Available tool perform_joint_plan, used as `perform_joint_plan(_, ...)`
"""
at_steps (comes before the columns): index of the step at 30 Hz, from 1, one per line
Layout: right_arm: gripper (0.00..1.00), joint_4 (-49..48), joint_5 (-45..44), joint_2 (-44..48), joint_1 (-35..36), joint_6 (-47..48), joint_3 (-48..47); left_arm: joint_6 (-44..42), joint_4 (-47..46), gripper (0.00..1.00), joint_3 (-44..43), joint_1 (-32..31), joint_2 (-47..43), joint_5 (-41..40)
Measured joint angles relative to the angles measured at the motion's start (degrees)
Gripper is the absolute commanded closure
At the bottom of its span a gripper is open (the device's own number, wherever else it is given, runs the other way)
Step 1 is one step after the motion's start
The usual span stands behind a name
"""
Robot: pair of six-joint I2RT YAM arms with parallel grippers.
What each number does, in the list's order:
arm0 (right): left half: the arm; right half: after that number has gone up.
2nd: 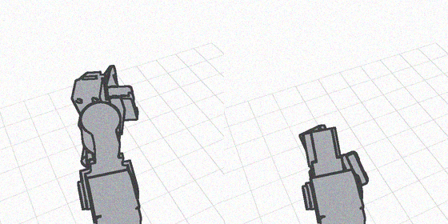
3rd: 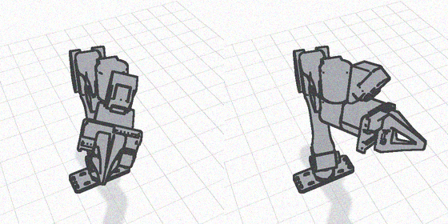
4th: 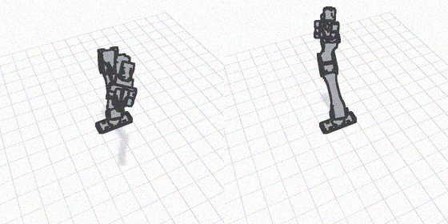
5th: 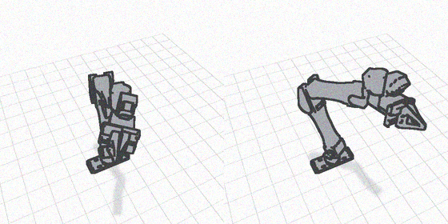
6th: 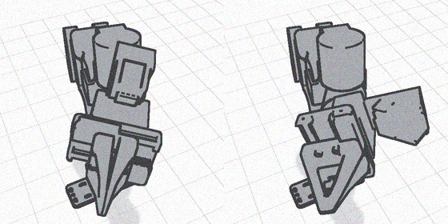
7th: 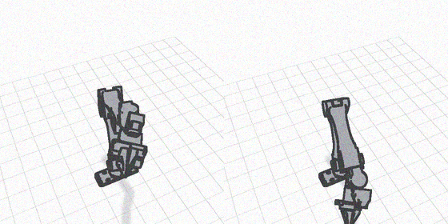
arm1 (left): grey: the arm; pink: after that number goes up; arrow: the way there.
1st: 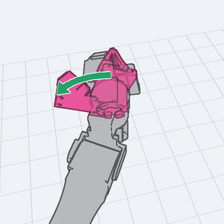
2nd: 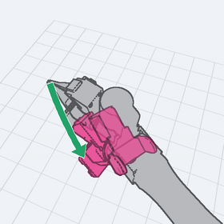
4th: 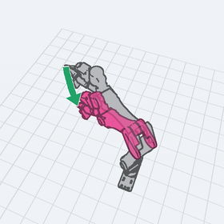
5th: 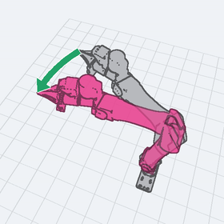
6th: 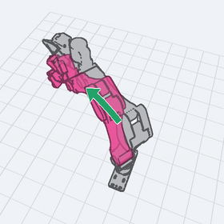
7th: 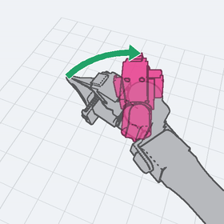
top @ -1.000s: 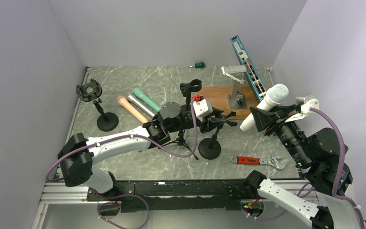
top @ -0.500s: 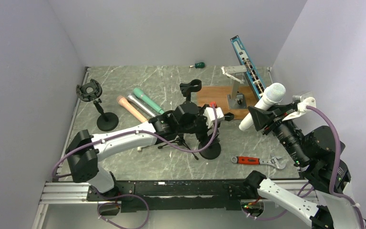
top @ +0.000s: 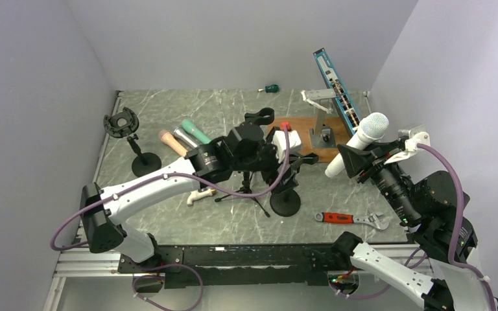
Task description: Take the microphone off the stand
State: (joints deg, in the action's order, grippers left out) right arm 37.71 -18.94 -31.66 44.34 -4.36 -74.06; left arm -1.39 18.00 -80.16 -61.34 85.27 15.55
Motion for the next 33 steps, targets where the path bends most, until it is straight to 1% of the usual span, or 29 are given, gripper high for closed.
perform_joint_plan(2, 1.00, 0.00, 0.00, 0.00, 0.00, -0.02, 0.00, 0.09, 1.27, 0.02, -4.31, 0.28, -0.09, -0.02)
perform_joint_plan(3, 1.00, 0.00, 0.00, 0.00, 0.00, -0.07, 0.00, 0.07, 1.64, 0.06, -5.70, 0.37, -0.09, 0.00)
perform_joint_plan(4, 1.00, 0.00, 0.00, 0.00, 0.00, -0.13, 0.00, 0.00, 2.19, 0.11, -7.30, 0.52, -0.09, 0.00)
perform_joint_plan(6, 1.00, 0.00, 0.00, 0.00, 0.00, -0.22, 0.00, -0.33, 3.61, 0.27, -9.73, 0.68, -0.02, 0.00)
perform_joint_plan(8, 1.00, 0.00, 0.00, 0.00, 0.00, -0.26, 0.00, -0.90, 6.21, 0.38, -13.16, 0.66, 0.90, 0.00)
perform_joint_plan(9, 1.00, 0.00, 0.00, 0.00, 0.00, -0.28, 0.00, -1.16, 7.19, 0.42, -14.82, 0.66, 1.60, 0.00)
perform_joint_plan(12, 1.00, 0.00, 0.00, 0.00, 0.00, -0.37, 0.00, -2.32, 9.31, 0.50, -20.87, 0.66, 4.96, 0.00)
perform_joint_plan(16, 1.00, 0.00, 0.00, 0.00, 0.00, -0.39, 0.00, -3.50, 11.67, 0.59, -24.35, 0.68, 8.41, -0.02)
perform_joint_plan(20, 1.00, 0.00, -0.02, 0.00, 0.00, -0.37, 0.00, -4.66, 14.58, 0.58, -26.34, 0.63, 11.26, -0.02)
perform_joint_plan(22, 1.00, 0.00, -0.02, 0.00, 0.00, -0.39, 0.00, -5.20, 15.39, 0.61, -26.84, 0.61, 12.35, 0.04)
perform_joint_plan(24, 1.00, 0.00, -0.02, 0.00, 0.00, -0.37, 0.00, -5.55, 15.58, 0.67, -26.93, 0.50, 12.98, 0.13)
perform_joint_plan(25, 1.00, 0.00, -0.02, 0.00, 0.00, -0.37, 0.00, -5.57, 15.63, 0.73, -27.17, 0.46, 13.11, 0.15)
perform_joint_plan(27, 1.00, -0.02, 0.00, 0.00, 0.00, -0.37, 0.00, -6.03, 15.78, 0.89, -27.43, 0.28, 13.16, 0.24)
perform_joint_plan(28, 1.00, -0.02, -0.02, 0.00, 0.00, -0.37, 0.00, -6.03, 15.76, 0.95, -27.47, 0.20, 13.16, 0.24)
perform_joint_plan(29, 1.00, -0.02, -0.02, 0.00, 0.00, -0.37, 0.00, -6.58, 15.52, 0.99, -27.47, 0.09, 13.16, 0.28)
perform_joint_plan(30, 1.00, -0.02, -0.02, 0.00, 0.00, -0.37, 0.00, -6.49, 15.50, 1.00, -27.47, 0.02, 13.16, 0.24)
perform_joint_plan(33, 1.00, -0.02, 0.00, 0.00, 0.00, -0.37, 0.00, -6.75, 13.66, 1.00, -26.34, -0.15, 13.07, 0.20)
